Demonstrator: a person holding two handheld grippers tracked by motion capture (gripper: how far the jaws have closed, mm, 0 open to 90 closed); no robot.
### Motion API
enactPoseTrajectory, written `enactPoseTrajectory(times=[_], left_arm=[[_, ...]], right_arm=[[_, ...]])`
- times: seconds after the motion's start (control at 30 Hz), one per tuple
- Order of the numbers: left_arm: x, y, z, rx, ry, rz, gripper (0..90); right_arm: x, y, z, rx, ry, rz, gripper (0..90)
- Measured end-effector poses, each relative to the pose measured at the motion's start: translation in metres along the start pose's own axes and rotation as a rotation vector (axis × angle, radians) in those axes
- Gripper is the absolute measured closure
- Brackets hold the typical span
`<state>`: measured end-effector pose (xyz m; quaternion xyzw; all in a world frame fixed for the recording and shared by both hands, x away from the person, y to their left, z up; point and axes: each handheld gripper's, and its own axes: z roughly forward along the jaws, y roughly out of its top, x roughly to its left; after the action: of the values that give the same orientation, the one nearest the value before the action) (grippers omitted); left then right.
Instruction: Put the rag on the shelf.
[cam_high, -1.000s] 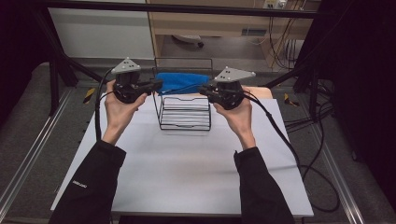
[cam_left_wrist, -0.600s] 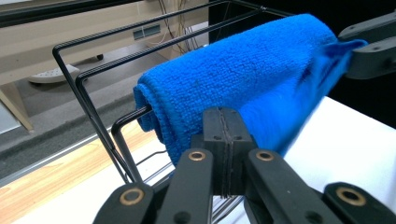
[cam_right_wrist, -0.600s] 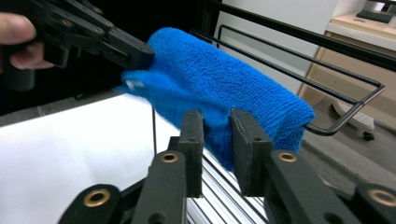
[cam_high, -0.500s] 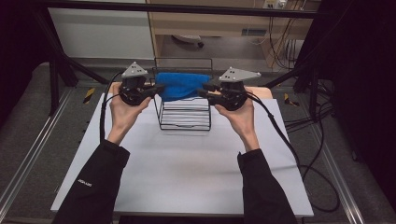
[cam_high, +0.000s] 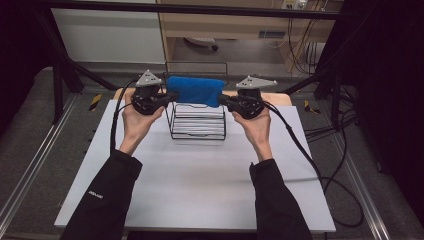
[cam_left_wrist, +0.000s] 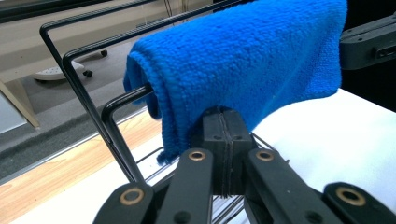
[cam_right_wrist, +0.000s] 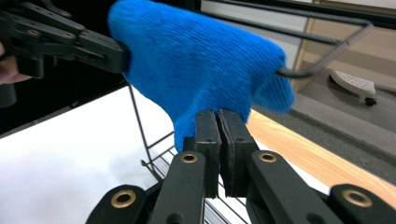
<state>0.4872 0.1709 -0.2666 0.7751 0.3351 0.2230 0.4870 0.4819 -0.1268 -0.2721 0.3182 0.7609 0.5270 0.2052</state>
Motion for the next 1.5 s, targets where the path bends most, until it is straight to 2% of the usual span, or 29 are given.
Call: enactPoseTrajectory(times=[0.07,0.27,0.47,0.53,0.6,0.8,1.03,1.33,1.5], left_arm=[[0.001,-0.001,0.002,-0.001,0.002,-0.003,89.7],[0.001,-0.002,0.002,-0.003,-0.005,-0.002,89.2],[0.000,-0.004,-0.007,-0.015,-0.022,-0.025,83.3],[-0.001,-0.005,-0.011,-0.015,-0.024,-0.021,80.2],[-0.001,-0.007,-0.015,-0.011,-0.027,-0.017,76.6],[-0.002,-0.013,-0.026,0.011,-0.028,-0.029,62.3],[-0.002,-0.028,-0.035,0.041,-0.025,-0.019,47.3],[-0.001,-0.050,-0.044,0.086,-0.027,-0.021,31.8],[-0.003,-0.066,-0.050,0.093,-0.024,-0.025,25.6]], right_arm=[[-0.002,-0.002,0.001,0.007,-0.021,-0.006,87.5],[-0.005,-0.006,0.001,-0.010,-0.028,-0.004,86.3],[-0.002,-0.003,-0.011,-0.047,-0.003,0.002,80.0],[-0.001,-0.002,-0.017,-0.056,0.005,0.006,77.2],[0.000,-0.001,-0.023,-0.061,0.008,0.004,73.6],[0.004,-0.002,-0.038,-0.075,0.010,0.017,54.9],[0.003,-0.008,-0.046,-0.054,-0.002,0.033,33.9],[-0.002,-0.020,-0.056,-0.022,0.001,0.059,13.9],[-0.003,-0.033,-0.063,-0.010,0.001,0.056,8.2]])
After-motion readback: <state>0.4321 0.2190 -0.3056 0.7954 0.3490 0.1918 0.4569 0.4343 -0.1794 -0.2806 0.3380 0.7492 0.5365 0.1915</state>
